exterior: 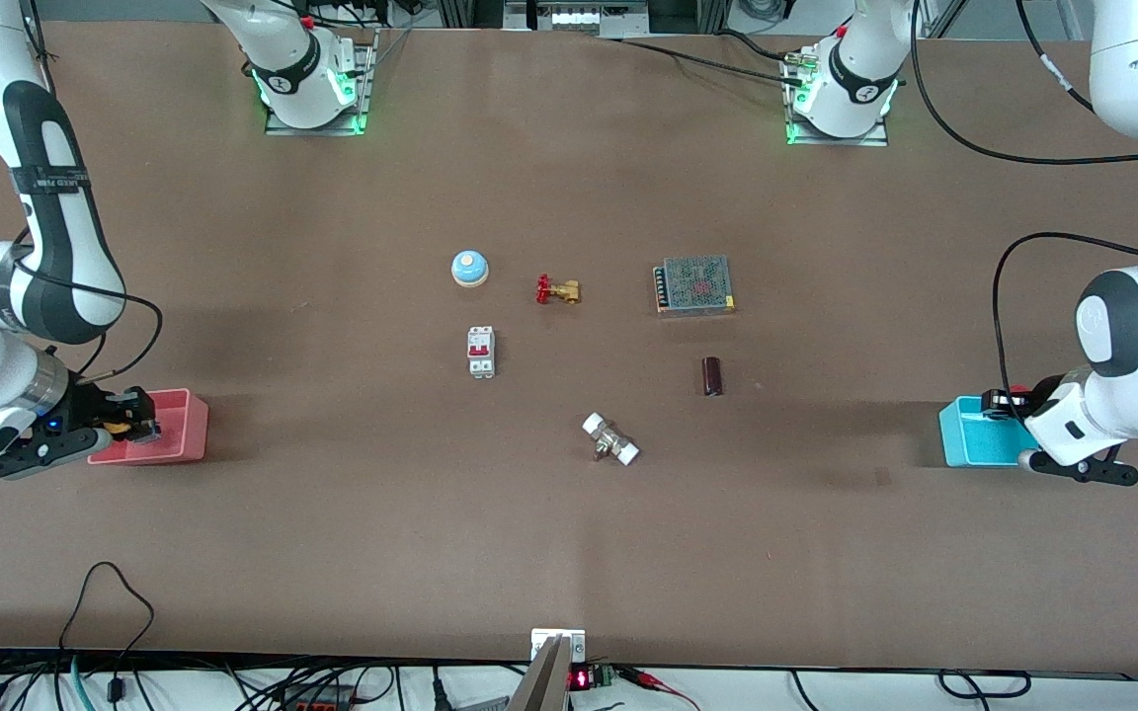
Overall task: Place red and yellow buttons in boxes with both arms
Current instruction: 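Lower the yellow button into the pink box while the left gripper lowers red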
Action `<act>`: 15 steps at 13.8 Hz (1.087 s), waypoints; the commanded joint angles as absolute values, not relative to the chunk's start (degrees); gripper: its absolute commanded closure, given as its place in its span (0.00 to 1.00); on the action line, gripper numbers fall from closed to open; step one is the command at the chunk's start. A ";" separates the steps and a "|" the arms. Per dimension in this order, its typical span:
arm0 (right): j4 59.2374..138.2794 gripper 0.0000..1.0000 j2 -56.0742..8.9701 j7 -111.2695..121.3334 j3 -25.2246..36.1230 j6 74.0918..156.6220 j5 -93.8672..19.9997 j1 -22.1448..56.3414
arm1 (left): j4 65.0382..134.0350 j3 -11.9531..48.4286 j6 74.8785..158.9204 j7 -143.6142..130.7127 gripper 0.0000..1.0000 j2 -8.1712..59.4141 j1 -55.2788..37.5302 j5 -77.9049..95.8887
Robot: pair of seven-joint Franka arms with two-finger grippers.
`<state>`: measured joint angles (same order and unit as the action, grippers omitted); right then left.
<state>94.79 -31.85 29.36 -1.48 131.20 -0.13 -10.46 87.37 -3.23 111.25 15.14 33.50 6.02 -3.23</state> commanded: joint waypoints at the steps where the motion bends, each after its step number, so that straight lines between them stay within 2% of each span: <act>1: 93.43 0.67 -33.66 30.41 -1.76 131.31 -1.85 -11.51 | 86.04 -3.25 110.83 14.68 0.85 34.01 5.89 -4.39; 8: 93.52 0.67 -35.33 31.55 -1.41 132.19 -1.76 -12.56 | 85.96 -3.25 111.27 14.68 0.85 34.54 6.50 -4.22; 11: 93.52 0.67 -36.12 31.55 -1.49 133.67 -1.76 -12.66 | 86.04 -3.25 117.14 15.20 0.85 36.64 8.78 -5.27; 15: 93.60 0.66 -37.18 31.55 -1.41 134.74 -1.85 -13.36 | 86.39 -3.16 119.69 11.70 0.85 39.02 9.05 -4.31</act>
<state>94.66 -36.31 29.98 -1.31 134.43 -0.61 -12.81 87.37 -3.44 118.48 13.86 37.90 9.13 -3.84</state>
